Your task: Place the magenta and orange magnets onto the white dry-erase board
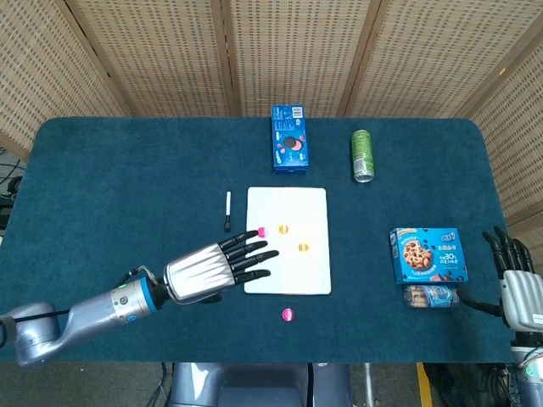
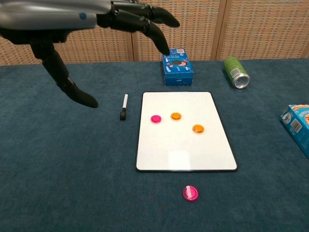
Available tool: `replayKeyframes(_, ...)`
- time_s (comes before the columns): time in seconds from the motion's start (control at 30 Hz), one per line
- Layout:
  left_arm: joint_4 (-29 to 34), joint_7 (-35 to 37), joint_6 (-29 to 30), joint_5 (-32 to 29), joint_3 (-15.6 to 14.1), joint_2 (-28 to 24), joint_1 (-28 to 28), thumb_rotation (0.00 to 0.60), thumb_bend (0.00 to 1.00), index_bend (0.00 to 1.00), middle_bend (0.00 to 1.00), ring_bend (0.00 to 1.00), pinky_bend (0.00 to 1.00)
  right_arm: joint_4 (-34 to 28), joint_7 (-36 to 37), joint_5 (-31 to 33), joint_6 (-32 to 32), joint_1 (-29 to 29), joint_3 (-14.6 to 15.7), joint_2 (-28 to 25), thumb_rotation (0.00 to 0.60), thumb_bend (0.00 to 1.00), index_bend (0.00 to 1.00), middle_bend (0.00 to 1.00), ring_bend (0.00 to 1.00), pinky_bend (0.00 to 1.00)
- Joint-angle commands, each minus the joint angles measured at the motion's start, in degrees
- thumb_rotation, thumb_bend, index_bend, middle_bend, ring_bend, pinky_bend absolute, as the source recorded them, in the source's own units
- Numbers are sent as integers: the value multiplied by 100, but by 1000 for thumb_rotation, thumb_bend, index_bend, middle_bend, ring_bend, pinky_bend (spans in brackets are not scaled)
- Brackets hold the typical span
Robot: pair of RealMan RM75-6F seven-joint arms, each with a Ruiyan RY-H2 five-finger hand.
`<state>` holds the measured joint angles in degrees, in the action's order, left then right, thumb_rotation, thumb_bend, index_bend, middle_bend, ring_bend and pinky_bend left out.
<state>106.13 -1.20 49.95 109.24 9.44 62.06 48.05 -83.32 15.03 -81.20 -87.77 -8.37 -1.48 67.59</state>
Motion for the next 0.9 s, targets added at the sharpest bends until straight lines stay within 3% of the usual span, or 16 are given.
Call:
replayKeyframes(0.03,-201,-61,-317,-151,-84,471,279,600,145,255,0,0,5,-115,-83,-76,44,22,13,-70,600,0,0,0,0,6)
replayKeyframes(0.17,-388,-90,-432,-319,-134,843,447,600,186,323,0,0,5,-214,-127,-84,60,68,-31,-132,600,0,0,0,0,6)
replayKeyframes(0.9,-1714,-404,-427,-648,-561,2444,909,600,195,329,0,0,5,-240,-28,-97,223,206,-246,-193,600,0,0,0,0,6)
